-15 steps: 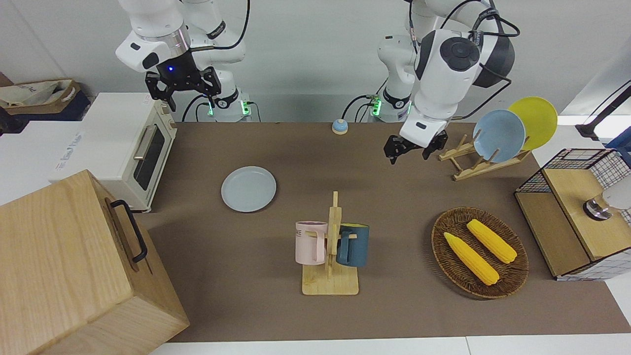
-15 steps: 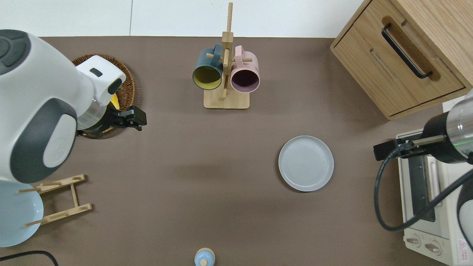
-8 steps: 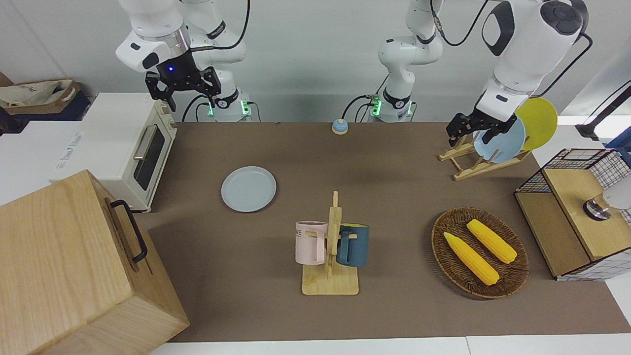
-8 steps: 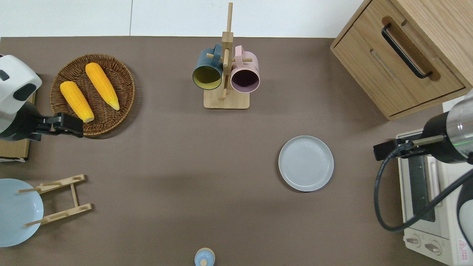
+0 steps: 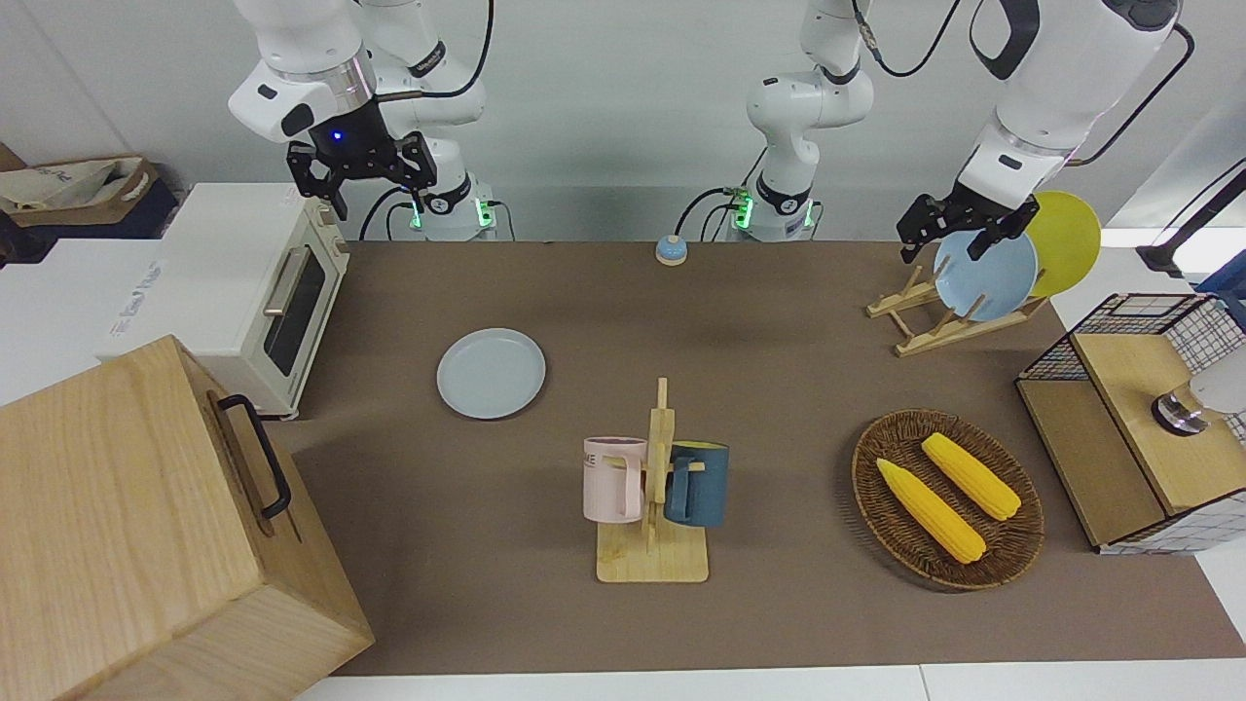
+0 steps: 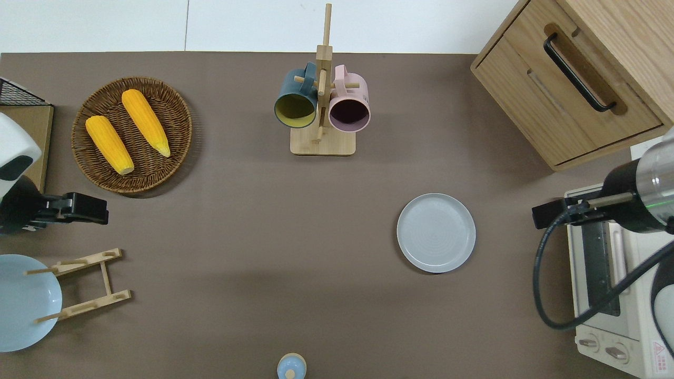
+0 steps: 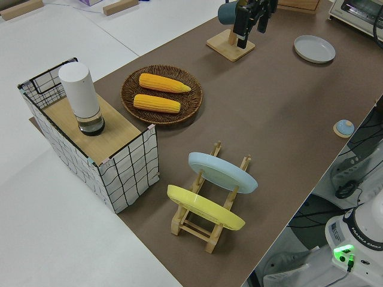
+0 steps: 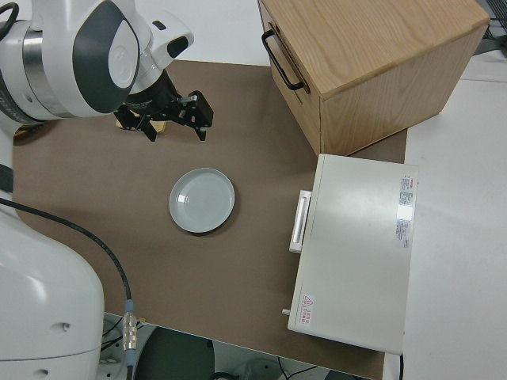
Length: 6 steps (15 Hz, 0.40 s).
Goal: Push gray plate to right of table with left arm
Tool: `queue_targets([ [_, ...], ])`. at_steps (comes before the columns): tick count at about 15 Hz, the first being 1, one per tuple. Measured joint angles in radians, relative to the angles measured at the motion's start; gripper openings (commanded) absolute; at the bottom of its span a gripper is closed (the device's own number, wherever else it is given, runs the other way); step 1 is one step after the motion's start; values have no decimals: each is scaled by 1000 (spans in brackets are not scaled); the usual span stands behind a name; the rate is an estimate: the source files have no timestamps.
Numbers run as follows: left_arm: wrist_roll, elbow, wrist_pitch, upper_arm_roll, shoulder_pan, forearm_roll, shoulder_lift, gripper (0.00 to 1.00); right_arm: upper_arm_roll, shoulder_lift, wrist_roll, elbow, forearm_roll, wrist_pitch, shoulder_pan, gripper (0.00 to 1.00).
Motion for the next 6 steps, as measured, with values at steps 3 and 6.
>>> queue_targets([
  [3,0,-66,33,0,0,-2,-34,998,0,0,0,0,0,0,0,983],
  [6,0,-81,37,1,0,-2,-43,998,0,0,0,0,0,0,0,983],
])
